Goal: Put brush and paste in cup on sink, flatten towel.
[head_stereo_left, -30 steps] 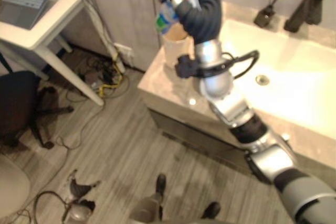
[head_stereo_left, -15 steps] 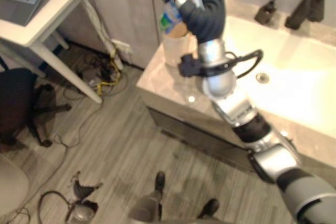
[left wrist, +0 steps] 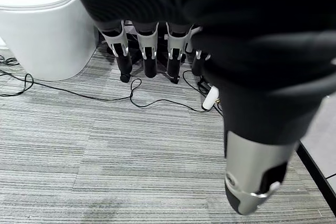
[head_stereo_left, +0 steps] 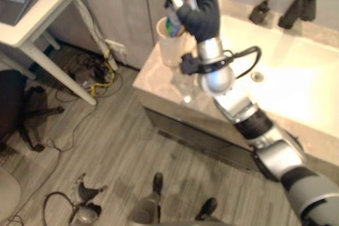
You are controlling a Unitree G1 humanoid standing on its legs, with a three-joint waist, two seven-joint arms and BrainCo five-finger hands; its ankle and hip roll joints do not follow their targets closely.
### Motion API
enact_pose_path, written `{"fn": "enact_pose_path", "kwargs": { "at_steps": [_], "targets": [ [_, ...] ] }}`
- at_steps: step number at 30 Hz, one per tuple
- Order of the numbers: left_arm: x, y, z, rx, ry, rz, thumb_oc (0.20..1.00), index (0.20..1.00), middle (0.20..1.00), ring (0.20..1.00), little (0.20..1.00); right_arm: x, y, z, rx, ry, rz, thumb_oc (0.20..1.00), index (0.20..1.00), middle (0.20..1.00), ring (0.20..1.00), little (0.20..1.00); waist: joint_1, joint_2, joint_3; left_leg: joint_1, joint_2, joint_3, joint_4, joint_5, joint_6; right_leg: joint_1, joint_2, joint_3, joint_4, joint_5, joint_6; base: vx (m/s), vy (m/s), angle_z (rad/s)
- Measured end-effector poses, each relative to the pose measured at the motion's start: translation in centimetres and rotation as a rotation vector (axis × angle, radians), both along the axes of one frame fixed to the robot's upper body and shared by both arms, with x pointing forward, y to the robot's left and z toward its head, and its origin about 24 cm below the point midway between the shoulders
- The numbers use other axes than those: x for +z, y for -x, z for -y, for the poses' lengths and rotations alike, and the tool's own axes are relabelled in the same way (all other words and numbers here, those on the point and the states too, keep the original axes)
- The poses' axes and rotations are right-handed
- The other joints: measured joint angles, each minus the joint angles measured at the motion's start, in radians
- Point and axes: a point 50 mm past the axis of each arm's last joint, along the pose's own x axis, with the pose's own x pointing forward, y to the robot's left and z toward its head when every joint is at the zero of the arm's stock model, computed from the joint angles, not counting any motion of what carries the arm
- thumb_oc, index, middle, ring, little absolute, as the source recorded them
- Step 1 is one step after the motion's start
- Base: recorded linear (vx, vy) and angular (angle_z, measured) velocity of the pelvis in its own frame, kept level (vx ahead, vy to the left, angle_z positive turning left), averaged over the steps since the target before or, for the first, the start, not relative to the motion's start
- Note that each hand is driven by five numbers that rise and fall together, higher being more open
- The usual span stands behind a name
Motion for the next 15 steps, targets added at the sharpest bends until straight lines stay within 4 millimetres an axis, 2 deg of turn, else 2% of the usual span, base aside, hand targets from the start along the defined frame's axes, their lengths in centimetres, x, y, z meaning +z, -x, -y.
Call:
{"fn": "enact_pose_path", "kwargs": {
  "at_steps": [7, 15],
  "targets": [
    [-0.26, -0.33, 0.70, -0.031, 0.017, -0.011, 1.000, 1.000, 1.000, 1.000, 1.000, -0.19, -0.25, -0.12, 0.000, 0.009, -0.019, 0.200, 0.200, 0.200, 0.200, 0.200, -0.004, -0.001, 0.000, 0.001, 0.001, 0.001, 0.000, 0.000, 0.000, 0.000, 0.001, 0.001, 0.000, 0.000, 0.000, 0.00, 0.000, 0.00],
    [-0.47, -0.23, 0.89, -0.050, 0.023, -0.031, 1.000, 1.000, 1.000, 1.000, 1.000, -0.25, -0.23, -0.80, 0.032, 0.044, -0.035, 0.200, 0.200, 0.200, 0.200, 0.200, -0.008, -0.016, -0.004, 0.005, 0.004, 0.009, 0.000, 0.000, 0.000, -0.001, 0.003, 0.011, 0.000, 0.002, -0.002, 0.00, 0.014, -0.02]
  ]
}}
